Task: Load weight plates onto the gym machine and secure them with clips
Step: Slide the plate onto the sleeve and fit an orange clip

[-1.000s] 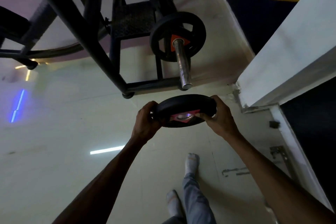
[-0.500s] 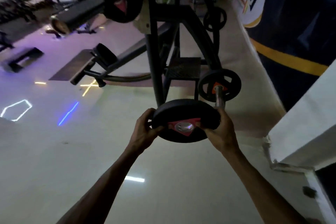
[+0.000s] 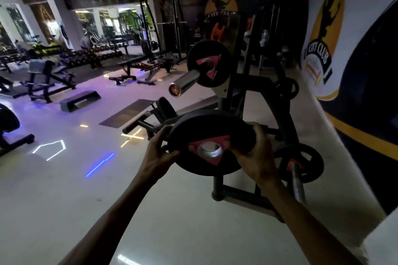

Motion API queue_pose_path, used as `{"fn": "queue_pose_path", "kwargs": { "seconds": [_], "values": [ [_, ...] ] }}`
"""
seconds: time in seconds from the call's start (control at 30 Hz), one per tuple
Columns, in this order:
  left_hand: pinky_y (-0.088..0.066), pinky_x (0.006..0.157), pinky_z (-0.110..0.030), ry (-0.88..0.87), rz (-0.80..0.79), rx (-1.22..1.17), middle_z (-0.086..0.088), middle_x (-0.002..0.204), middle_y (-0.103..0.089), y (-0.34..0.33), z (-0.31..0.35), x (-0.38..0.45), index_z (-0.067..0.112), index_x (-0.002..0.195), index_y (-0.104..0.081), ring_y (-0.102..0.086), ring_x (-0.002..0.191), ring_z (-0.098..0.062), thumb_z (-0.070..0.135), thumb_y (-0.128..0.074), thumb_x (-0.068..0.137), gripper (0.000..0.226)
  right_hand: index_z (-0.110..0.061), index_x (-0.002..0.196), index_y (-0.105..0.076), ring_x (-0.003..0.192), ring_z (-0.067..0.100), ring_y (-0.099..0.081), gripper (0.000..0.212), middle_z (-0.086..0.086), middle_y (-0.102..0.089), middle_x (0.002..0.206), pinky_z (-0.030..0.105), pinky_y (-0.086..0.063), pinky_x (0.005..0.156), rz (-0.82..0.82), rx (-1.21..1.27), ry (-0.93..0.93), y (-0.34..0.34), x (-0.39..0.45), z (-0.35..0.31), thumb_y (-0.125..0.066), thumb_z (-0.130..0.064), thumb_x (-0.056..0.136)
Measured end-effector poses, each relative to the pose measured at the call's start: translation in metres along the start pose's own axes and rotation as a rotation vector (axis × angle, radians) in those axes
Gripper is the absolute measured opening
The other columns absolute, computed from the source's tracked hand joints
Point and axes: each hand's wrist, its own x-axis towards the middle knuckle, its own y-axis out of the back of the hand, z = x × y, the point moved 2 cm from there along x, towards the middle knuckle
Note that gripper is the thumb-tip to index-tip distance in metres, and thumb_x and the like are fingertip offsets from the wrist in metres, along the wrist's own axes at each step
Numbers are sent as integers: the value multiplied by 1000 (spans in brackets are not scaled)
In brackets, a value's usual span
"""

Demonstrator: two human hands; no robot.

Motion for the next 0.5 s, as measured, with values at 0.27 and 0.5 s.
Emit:
{"fn": "queue_pose_path", "kwargs": {
  "seconds": [0.27, 0.5],
  "values": [
    [-47, 57, -13, -74, -16, -45, 7, 95, -63, 87, -12, 101, 22, 113, -65, -58, 73, 0, 12, -86, 77, 43, -13, 122, -57, 98, -21, -57, 64, -19, -62, 106, 3, -49, 79, 129, -36, 126, -89, 84, -43, -85, -42, 72],
    [-55, 77, -23, -161, -88, -86, -5, 105, -71, 116, -30, 171, 12, 122, -65, -64, 101, -20, 7, -86, 80, 47, -19, 119, -56, 94, -24, -53, 68, -30, -53, 103, -3, -41, 77, 267, -120, 119, -128, 129, -56, -79, -54, 66]
  ]
}}
